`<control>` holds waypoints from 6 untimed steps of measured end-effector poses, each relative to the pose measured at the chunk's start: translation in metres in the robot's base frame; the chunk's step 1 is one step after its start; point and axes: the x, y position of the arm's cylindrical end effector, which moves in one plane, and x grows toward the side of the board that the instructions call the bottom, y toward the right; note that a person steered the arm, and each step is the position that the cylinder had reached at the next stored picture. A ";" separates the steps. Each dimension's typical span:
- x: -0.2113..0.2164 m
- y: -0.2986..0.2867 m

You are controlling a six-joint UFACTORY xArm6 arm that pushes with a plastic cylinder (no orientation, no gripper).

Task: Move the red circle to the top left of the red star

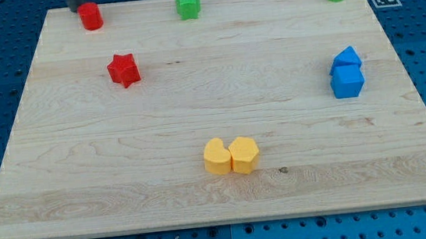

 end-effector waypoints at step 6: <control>0.116 0.077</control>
